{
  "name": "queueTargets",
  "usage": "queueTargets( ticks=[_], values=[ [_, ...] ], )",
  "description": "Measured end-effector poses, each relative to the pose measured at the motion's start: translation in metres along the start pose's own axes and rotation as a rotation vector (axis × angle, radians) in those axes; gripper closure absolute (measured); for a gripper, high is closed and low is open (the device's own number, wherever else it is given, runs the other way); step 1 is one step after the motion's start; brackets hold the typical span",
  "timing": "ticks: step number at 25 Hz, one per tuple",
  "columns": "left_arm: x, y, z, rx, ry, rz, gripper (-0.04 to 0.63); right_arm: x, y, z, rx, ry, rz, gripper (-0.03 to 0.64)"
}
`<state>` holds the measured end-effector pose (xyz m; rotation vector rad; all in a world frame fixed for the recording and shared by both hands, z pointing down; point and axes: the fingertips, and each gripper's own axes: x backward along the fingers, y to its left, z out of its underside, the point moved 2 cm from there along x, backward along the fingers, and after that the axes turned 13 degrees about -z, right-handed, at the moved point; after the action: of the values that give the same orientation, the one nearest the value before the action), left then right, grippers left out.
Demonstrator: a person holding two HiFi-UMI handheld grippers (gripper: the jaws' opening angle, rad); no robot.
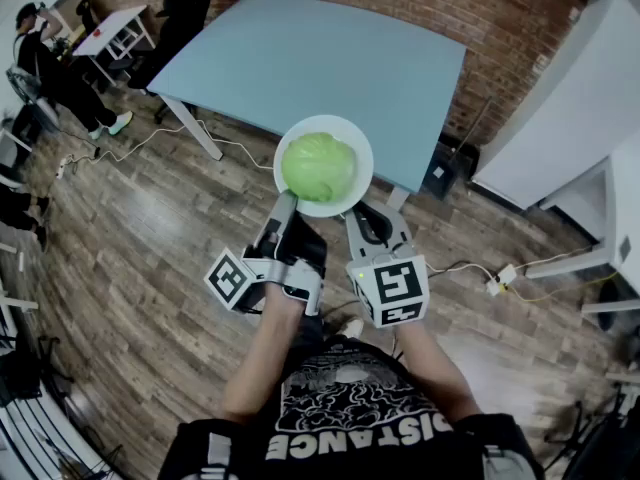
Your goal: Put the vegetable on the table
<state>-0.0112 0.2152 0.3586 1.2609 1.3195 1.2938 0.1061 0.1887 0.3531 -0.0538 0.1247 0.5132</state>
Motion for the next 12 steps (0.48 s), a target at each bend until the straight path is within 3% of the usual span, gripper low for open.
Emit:
queueTargets(
  ticks=[12],
  values=[
    [0.007,0.006,-0.012,0.027,-0.011,0.006,0.583,-0.006,0.01,0.006,0.011,0.018,-0.009,0.607]
  ],
)
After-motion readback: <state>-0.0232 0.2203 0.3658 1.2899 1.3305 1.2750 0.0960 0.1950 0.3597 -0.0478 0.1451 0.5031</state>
